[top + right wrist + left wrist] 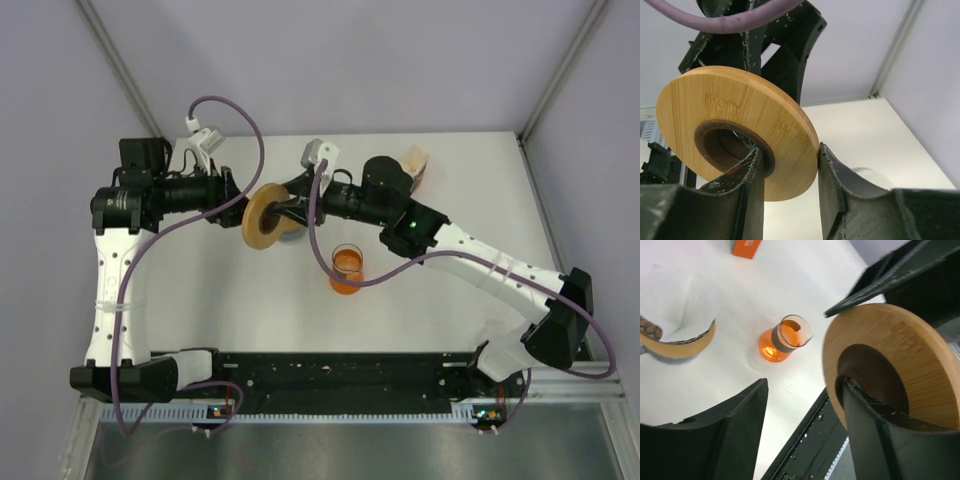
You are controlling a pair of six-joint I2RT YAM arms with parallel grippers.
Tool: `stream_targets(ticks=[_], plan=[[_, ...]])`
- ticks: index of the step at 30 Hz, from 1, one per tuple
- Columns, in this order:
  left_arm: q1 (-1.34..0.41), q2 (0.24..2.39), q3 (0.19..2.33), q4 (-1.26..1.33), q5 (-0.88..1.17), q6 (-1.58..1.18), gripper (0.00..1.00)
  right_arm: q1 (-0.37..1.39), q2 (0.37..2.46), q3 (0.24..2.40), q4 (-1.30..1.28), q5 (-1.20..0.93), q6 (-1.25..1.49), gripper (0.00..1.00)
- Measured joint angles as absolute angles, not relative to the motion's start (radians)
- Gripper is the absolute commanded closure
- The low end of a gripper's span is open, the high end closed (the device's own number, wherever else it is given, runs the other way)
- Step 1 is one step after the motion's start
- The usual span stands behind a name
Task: Place the coffee filter in the dripper
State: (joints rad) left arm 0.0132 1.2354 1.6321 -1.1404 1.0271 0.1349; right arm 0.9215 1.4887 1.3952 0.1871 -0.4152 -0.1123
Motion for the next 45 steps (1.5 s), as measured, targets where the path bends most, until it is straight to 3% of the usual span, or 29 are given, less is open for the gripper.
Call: stream_targets(ticks=[6, 13, 21, 30, 38, 45], plan=[[0.009, 1.244, 1.633, -1.108, 0.754, 0.094, 0.25, 0.888, 1.448, 1.456, -0.136, -0.216, -0.122, 1.00], [0.009, 1.245, 1.632, -1.093, 0.473, 0.072, 0.25, 0.703, 1.452, 1.513, -0.618, -0.154, -0.074, 1.00], [0.009, 1.244, 1.632, -1.082, 0.394, 0.073, 0.25, 0.685, 1.654, 1.676, -0.993, -0.139, -0.068, 1.00], [0.009, 1.243, 1.617, -1.078, 0.371, 0.081, 0.25, 0.685, 1.849, 1.777, -1.155, -0.136, -0.070, 0.99], [0.009, 1.243, 1.613, -1.077, 0.372, 0.081, 0.25, 0.692, 1.874, 1.790, -1.184, -0.150, -0.076, 0.86], [0.009, 1.243, 1.613, -1.077, 0.371, 0.084, 0.25, 0.693, 1.906, 1.790, -1.183, -0.182, -0.081, 0.64]])
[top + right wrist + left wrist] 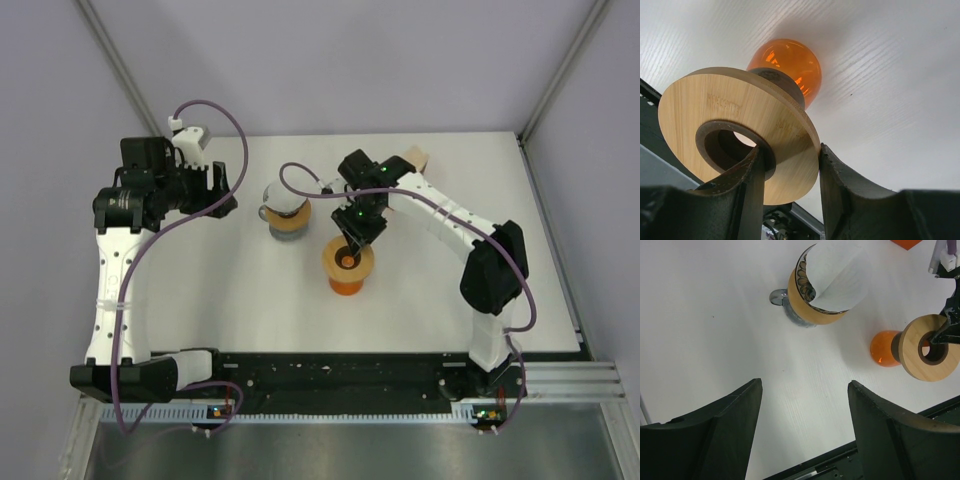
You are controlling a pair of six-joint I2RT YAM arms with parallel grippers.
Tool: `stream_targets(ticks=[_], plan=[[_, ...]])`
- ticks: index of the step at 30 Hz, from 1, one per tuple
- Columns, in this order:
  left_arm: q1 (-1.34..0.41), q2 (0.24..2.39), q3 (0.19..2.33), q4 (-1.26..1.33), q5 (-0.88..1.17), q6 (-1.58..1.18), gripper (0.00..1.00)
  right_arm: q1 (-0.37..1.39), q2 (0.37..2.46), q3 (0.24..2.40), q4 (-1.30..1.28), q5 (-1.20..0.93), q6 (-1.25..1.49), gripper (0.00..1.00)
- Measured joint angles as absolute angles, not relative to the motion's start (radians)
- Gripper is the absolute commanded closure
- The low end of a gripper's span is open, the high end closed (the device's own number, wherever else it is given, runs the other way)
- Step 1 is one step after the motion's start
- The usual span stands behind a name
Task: Place the coffee filter in the dripper
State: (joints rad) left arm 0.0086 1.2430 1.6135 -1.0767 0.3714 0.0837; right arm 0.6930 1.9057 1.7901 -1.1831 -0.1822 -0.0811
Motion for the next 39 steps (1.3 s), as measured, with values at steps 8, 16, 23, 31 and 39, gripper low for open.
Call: stream_targets(ticks=[8, 16, 23, 31, 39], plan=[[0.009, 1.243, 1.613, -1.077, 0.368, 0.089, 0.25, 0.693, 1.909, 1.808, -1.178, -0.184, -0.086, 0.38], [0.009, 1.243, 1.611, -1.076, 0.369, 0.097, 0.25, 0.693, 1.901, 1.832, -1.166, -0.123, -0.086, 0.18], [0.009, 1.243, 1.607, -1.076, 0.376, 0.100, 0.25, 0.694, 1.760, 1.772, -1.055, 0.137, -0.033, 0.01], [0.009, 1.242, 1.607, -1.076, 0.403, 0.100, 0.26, 0.656, 1.261, 1.306, -0.770, 0.434, 0.207, 0.01], [0.009, 1.241, 1.608, -1.074, 0.453, 0.096, 0.27, 0.387, 0.919, 0.953, -0.705, 0.437, 0.538, 0.01]])
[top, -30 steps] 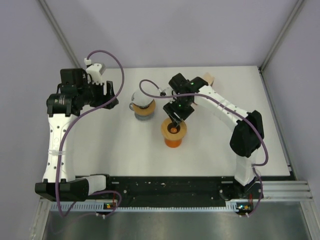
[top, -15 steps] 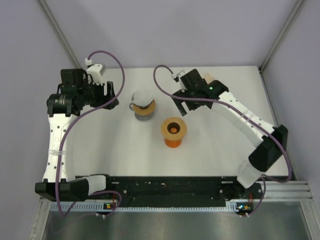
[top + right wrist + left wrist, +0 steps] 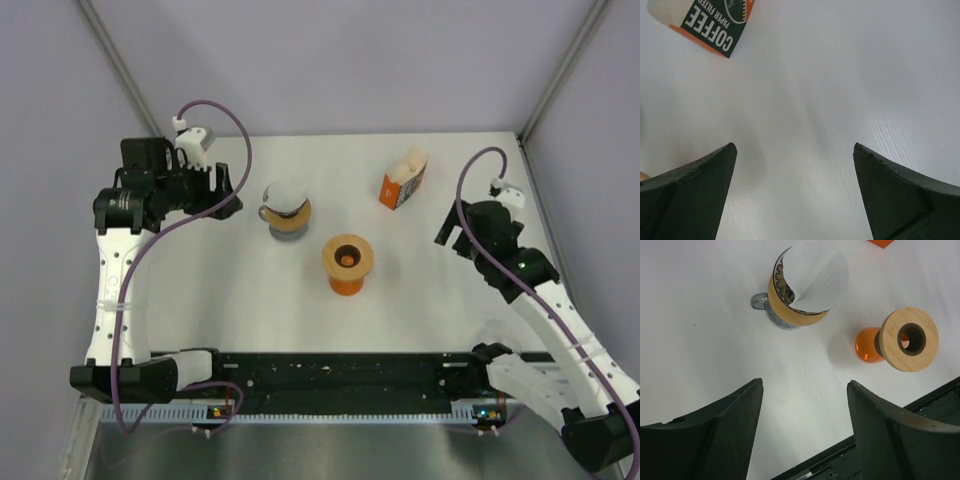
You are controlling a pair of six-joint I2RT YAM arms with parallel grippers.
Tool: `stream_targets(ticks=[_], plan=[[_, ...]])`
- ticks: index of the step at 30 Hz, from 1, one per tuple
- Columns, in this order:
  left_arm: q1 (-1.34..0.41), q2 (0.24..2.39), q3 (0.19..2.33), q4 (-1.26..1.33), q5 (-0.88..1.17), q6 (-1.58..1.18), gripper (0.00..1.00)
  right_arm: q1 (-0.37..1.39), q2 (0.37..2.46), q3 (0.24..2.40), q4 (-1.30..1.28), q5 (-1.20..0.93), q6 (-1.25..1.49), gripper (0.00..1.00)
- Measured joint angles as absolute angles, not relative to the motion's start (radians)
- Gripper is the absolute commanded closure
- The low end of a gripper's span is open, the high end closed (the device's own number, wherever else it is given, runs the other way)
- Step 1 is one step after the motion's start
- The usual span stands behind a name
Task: Place the coffee filter in the dripper
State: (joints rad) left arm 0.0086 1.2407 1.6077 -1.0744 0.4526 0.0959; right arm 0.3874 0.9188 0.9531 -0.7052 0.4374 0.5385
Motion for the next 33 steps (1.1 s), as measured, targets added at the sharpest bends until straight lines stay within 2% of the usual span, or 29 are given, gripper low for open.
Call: stream_targets(ticks=[6, 14, 19, 21, 26, 30, 33], plan=[[0.009, 1.226, 1.608, -1.070, 0.484, 0.093, 0.27, 0.323, 0.817, 0.905, -0.837, 0.576, 0.859, 0.01], [0.009, 1.214, 1.616, -1.058, 0.557, 0.078, 0.28, 0.311, 0.724, 0.987, -1.233, 0.756, 1.362, 0.01], [0.009, 1.235, 1.618, -1.010, 0.608, 0.042, 0.28, 0.311, 0.663, 0.992, -1.313, 0.827, 1.479, 0.01], [0.009, 1.241, 1.618, -0.988, 0.615, 0.035, 0.28, 0.309, 0.670, 0.999, -1.279, 0.849, 1.301, 0.01], [0.008, 1.242, 1.594, -0.937, 0.636, 0.041, 0.28, 0.309, 0.767, 1.123, -1.068, 0.719, 0.635, 0.01], [0.007, 1.243, 1.567, -0.908, 0.645, 0.061, 0.28, 0.309, 0.888, 1.247, -1.026, 0.640, 0.181, 0.04], [0.007, 1.254, 1.567, -0.888, 0.651, 0.085, 0.27, 0.309, 0.939, 1.224, -1.059, 0.612, -0.087, 0.04]])
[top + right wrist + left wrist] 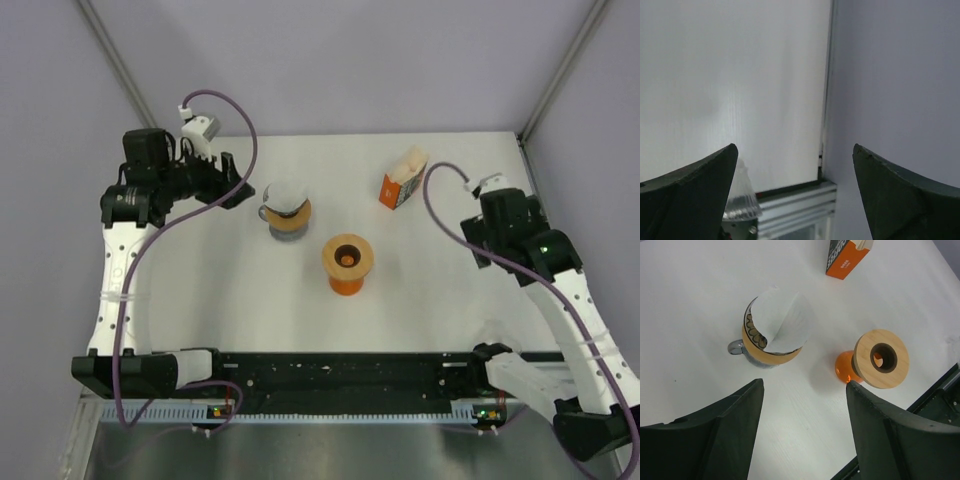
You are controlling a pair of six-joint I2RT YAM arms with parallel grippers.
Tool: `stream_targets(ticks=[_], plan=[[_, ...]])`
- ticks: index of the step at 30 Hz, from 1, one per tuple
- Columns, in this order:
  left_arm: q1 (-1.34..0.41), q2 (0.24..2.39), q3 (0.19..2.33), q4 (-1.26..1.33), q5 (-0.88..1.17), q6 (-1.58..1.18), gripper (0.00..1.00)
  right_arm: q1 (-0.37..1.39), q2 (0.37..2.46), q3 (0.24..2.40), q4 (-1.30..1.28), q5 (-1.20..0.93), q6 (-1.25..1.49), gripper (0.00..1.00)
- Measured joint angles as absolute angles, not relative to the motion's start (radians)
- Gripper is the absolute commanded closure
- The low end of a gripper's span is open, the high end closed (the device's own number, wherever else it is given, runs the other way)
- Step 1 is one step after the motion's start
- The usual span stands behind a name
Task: Place the coffee filter in the dripper
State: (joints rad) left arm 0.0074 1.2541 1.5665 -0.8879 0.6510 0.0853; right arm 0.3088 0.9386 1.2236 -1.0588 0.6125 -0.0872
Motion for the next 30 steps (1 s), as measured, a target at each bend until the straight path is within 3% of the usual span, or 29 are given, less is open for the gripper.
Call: stream_targets(ticks=[6, 15, 30], plan=[[0.007, 1.309, 1.567, -0.869, 0.663, 0.141, 0.28, 0.303, 0.949, 1.056, -1.273, 0.454, -0.420, 0.05], [0.007, 1.398, 1.572, -0.870, 0.689, 0.184, 0.28, 0.178, 0.986, 0.758, -1.336, 0.445, -0.571, 0.05], [0.007, 1.454, 1.622, -0.867, 0.725, 0.184, 0.28, 0.147, 1.075, 0.753, -1.346, 0.392, -0.600, 0.08]])
